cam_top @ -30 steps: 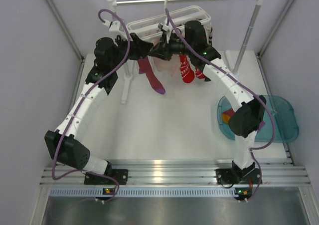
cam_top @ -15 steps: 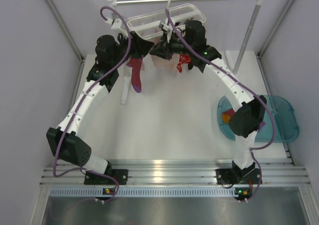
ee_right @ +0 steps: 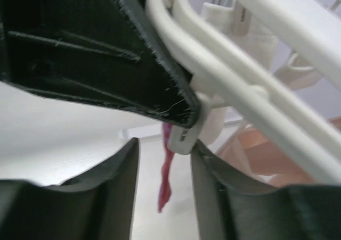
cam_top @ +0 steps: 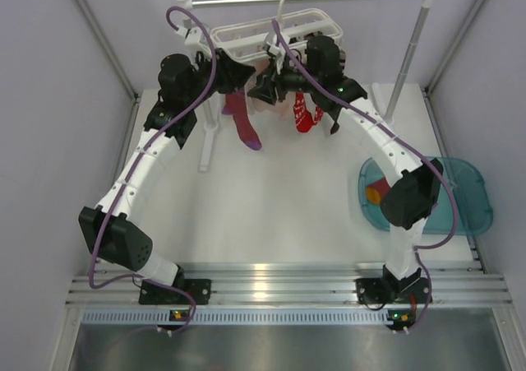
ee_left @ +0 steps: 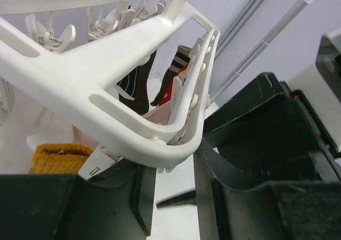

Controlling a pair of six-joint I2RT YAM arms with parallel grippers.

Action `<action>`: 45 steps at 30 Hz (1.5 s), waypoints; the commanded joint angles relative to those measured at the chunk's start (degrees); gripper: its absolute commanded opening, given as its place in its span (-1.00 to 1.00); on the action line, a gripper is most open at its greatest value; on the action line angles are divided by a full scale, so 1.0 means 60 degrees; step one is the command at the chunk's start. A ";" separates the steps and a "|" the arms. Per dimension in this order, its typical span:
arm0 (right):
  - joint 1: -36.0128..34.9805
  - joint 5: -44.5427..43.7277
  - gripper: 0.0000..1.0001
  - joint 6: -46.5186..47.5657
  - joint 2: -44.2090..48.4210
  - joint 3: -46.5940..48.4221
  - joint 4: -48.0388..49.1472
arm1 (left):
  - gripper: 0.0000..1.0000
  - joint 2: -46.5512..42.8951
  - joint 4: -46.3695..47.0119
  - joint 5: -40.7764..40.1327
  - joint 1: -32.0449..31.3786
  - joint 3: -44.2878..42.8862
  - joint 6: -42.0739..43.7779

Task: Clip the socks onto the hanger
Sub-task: Open the clamp at the hanger.

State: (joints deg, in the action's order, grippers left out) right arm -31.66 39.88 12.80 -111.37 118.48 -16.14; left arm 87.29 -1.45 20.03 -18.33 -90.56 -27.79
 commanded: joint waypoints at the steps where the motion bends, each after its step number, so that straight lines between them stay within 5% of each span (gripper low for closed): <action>1: -0.0188 0.0679 -0.15 0.0123 0.0705 -0.0453 -0.0211 | -1.00 0.0115 0.0403 -0.0160 0.0066 -0.0448 -0.0099; 3: -0.0158 0.0430 0.04 -0.0081 0.0866 -0.0789 0.0313 | -1.00 0.0115 0.0403 -0.0131 0.0110 -0.0448 -0.0245; 12: -0.0012 0.0048 0.07 -0.1224 0.1716 -0.2767 0.4123 | -1.00 0.0086 0.0550 0.0177 0.0286 -0.0243 -0.0993; 27: -0.0070 -0.0699 -0.04 -0.1313 0.1233 -0.2271 0.4844 | -1.00 0.0174 0.0696 0.0484 0.0447 -0.0067 -0.1725; 37: -0.0129 -0.0714 -1.00 -0.0391 0.1086 -0.1714 0.4068 | -1.00 0.0247 0.0492 0.0719 0.0447 -0.0082 -0.1829; 45: -0.0421 -0.0670 -1.00 0.0911 0.1262 -0.1655 0.3072 | -0.34 0.0306 0.0403 0.0529 0.0447 -0.0359 -0.1520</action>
State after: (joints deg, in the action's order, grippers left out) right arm -32.01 33.78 12.53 -105.43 105.16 3.33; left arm 88.66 -0.36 23.62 -15.70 -91.07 -37.34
